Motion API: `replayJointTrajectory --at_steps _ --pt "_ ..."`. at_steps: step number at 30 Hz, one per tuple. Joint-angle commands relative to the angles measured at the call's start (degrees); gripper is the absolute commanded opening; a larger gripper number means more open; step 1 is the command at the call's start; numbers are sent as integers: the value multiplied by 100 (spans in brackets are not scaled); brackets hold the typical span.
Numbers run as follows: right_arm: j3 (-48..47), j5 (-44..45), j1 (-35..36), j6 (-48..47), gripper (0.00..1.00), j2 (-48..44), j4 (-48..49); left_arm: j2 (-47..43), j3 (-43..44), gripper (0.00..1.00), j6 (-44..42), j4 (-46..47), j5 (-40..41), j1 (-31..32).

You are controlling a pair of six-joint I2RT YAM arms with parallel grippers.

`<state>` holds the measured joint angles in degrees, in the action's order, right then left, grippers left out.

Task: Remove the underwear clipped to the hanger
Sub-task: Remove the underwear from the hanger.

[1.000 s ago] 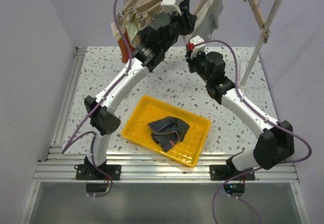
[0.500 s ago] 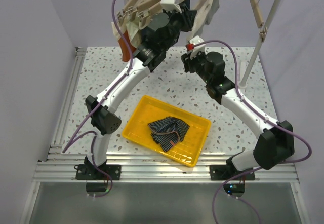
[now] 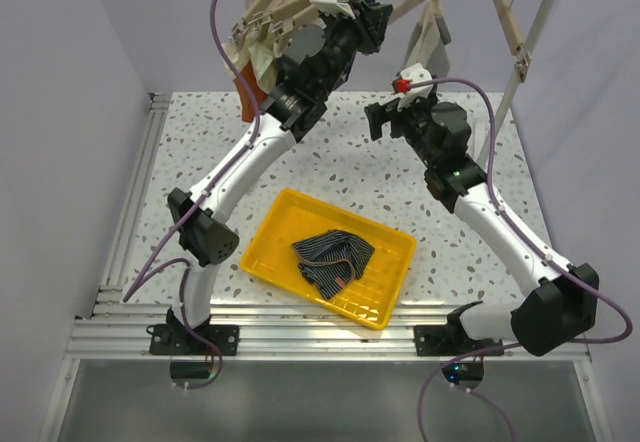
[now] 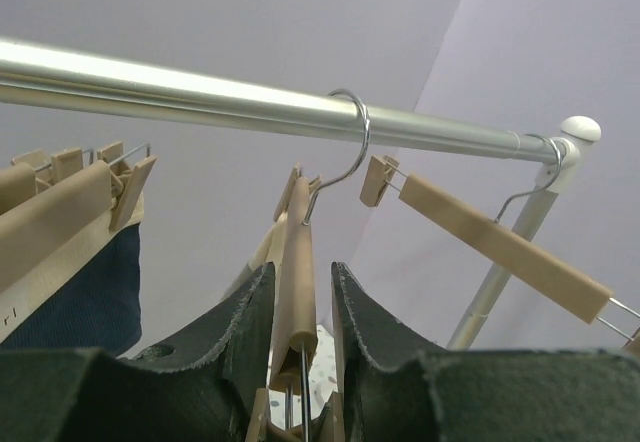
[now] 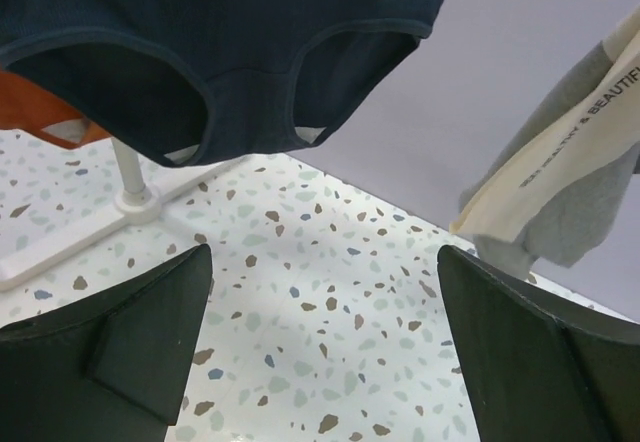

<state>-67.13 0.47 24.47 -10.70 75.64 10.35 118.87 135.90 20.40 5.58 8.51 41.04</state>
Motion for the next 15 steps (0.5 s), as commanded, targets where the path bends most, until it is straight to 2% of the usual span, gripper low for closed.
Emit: replayJointTrajectory --at_steps 1,9,15 --pt "-63 -143 -118 287 99 -233 143 -364 95 0 8 514 -69 -61" --pt "-300 -732 -486 788 99 -233 -313 -496 -160 0 16 610 -113 -96" --pt "-362 -1865 -1084 894 99 -374 -489 -575 -326 0 43 707 -174 -131"
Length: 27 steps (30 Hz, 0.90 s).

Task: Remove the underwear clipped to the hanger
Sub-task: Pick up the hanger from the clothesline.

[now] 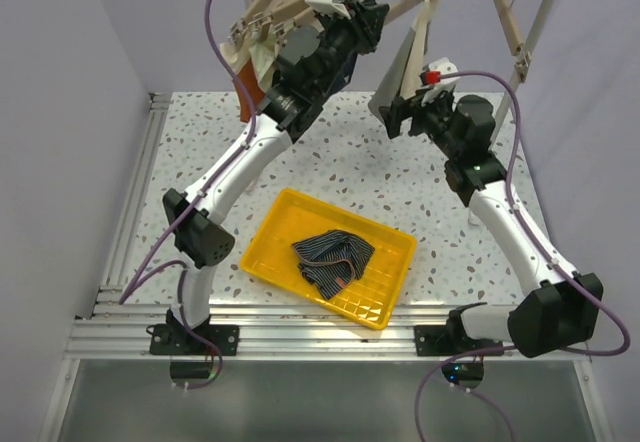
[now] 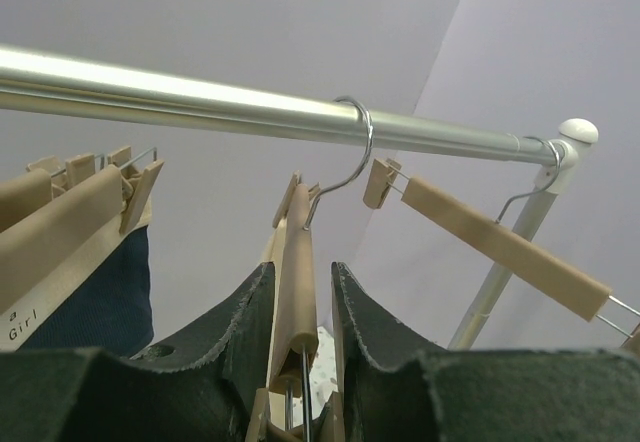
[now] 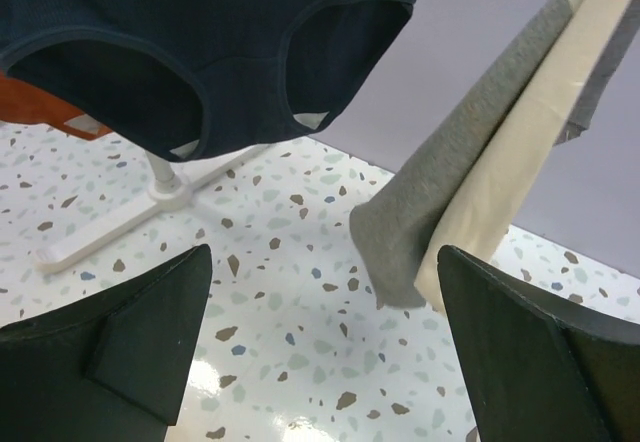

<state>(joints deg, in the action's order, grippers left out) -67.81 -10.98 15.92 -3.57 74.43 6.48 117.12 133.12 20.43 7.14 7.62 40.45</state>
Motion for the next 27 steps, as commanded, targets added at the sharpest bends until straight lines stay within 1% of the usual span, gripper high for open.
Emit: replayJointTrajectory --at_steps 1,2,3,5,6,8,9,11,12,14,16,21,22,23,24,27 --pt "-311 -834 -247 190 99 -245 -129 -427 -58 5 67 552 -94 -81" --pt "-312 -861 -291 182 99 -245 -173 -436 -93 11 93 578 -102 -81" --pt "-329 -870 -335 164 98 -236 -200 -453 -154 19 111 596 -129 -89" --pt "-338 -975 -405 164 99 -210 -209 -497 -199 27 119 622 -164 -98" --pt "-373 -1011 -423 164 99 -193 -209 -506 -225 36 128 622 -164 -98" --pt "-426 -1099 -528 190 99 -105 -191 -550 -269 43 137 631 -173 -107" --pt "-496 -1186 -598 208 99 -78 -174 -576 -321 50 155 631 -190 -98" --pt "-584 -1213 -678 252 99 44 -147 -620 -383 56 163 657 -208 -116" --pt "-697 -1257 -757 313 99 88 -147 -646 -462 61 181 675 -234 -116" --pt "-890 -1283 -810 313 99 211 -217 -725 -576 66 172 719 -269 -125" --pt "-997 -1336 -845 235 99 282 -261 -796 -647 67 181 728 -278 -125" --pt "-1287 -1994 -871 -941 99 370 -428 -1068 -972 75 146 850 -392 -142" --pt "-1296 -2300 -872 -1170 99 370 -394 -1095 -998 76 137 868 -427 -142" --pt "-1279 -2399 -880 -1563 98 361 -297 -1130 -998 77 128 851 -506 -151" --pt "-1252 -2565 -880 -1733 98 344 -192 -1182 -998 80 120 851 -550 -160" --pt "-1234 -2646 -880 -2112 98 361 238 -1305 -999 82 120 816 -656 -160"
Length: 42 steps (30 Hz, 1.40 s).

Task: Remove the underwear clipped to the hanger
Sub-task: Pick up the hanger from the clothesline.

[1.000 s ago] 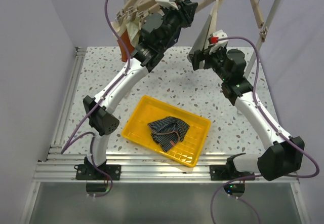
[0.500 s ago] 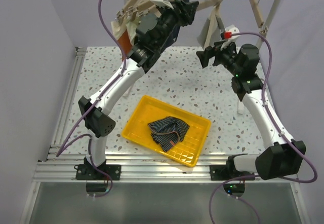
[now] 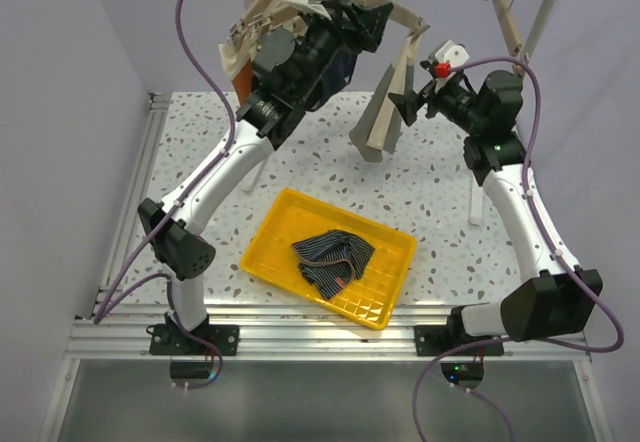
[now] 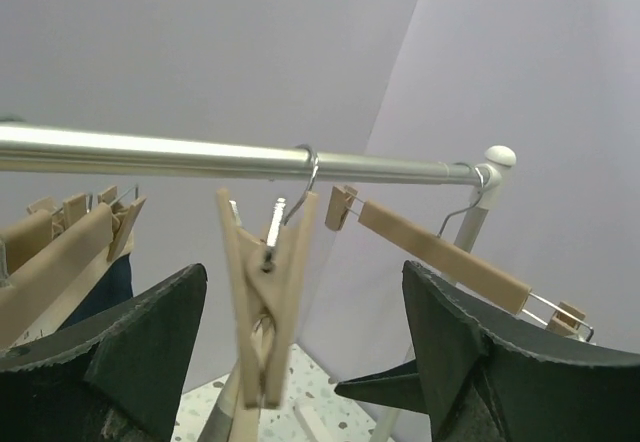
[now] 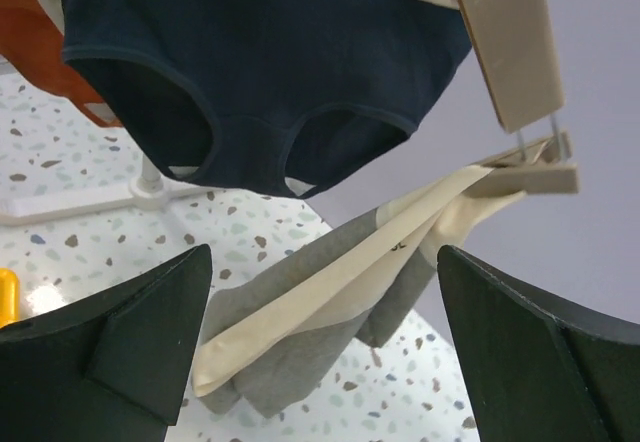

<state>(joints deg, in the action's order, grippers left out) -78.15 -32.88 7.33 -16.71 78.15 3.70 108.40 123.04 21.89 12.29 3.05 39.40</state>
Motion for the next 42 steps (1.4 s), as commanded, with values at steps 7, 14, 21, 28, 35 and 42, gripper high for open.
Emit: replayJointTrajectory --at_steps 7,14,21,28,35,42 --pt "-535 -640 -118 -1115 98 341 1297 -750 -131 92 -18 177 -261 -64" --pt "-1455 -825 -109 -1422 97 1034 1616 -1258 -613 98 -114 36 -244 -64" --pt "-2599 -781 -118 -1958 97 1781 1160 -2173 -1589 99 -439 -8 -6 -73" --pt "-3487 -1185 -118 -2960 95 2397 280 -3289 -2934 100 -466 19 196 -73" --pt "-4322 -1572 -101 -3163 90 2960 -116 -4334 -4235 100 -238 -16 495 -73" --pt "-4525 -1713 -22 -3470 70 3162 -256 -4924 -4974 100 87 -43 820 -73"
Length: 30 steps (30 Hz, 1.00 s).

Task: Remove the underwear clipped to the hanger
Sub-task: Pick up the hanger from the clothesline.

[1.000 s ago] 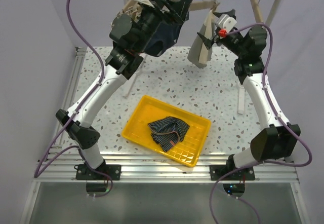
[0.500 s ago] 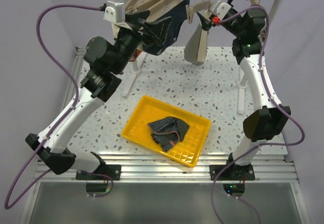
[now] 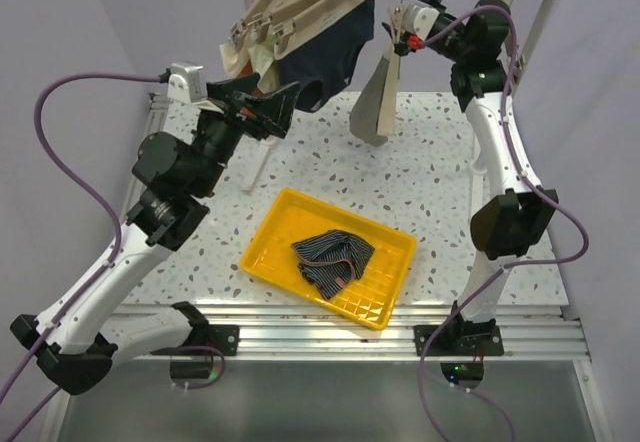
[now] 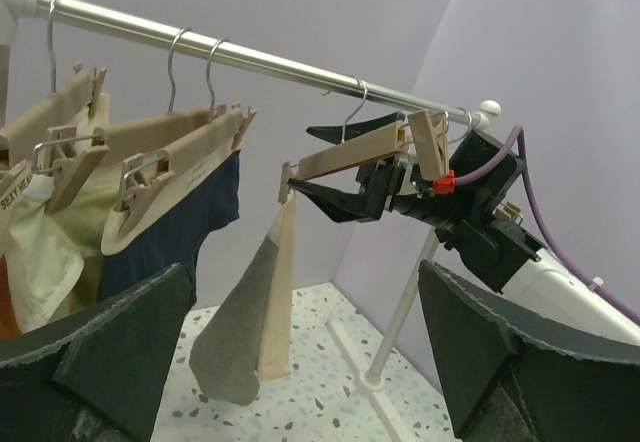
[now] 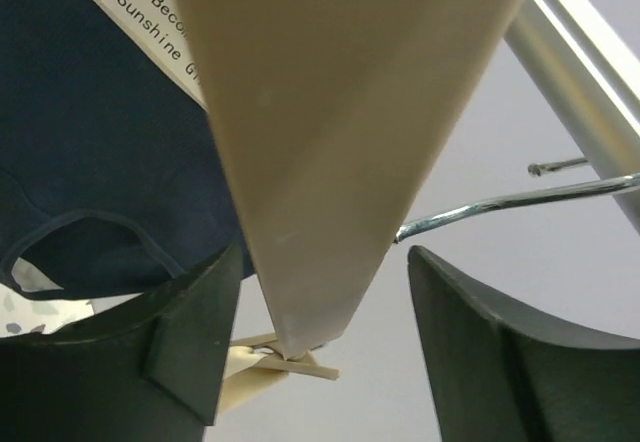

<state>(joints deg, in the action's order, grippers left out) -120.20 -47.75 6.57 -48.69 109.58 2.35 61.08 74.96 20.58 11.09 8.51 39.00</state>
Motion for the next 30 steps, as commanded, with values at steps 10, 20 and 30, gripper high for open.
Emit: replayJointTrajectory --at_steps 10,20,30 --pt "-21 -147 64 -98 21 -95 310 -421 -456 100 385 -2 397 -33" --pt "-38 169 73 561 0 -191 1127 -439 -570 100 508 24 379 -33" --pt "-241 248 73 1239 0 -235 1707 -536 -728 100 552 42 423 -33"
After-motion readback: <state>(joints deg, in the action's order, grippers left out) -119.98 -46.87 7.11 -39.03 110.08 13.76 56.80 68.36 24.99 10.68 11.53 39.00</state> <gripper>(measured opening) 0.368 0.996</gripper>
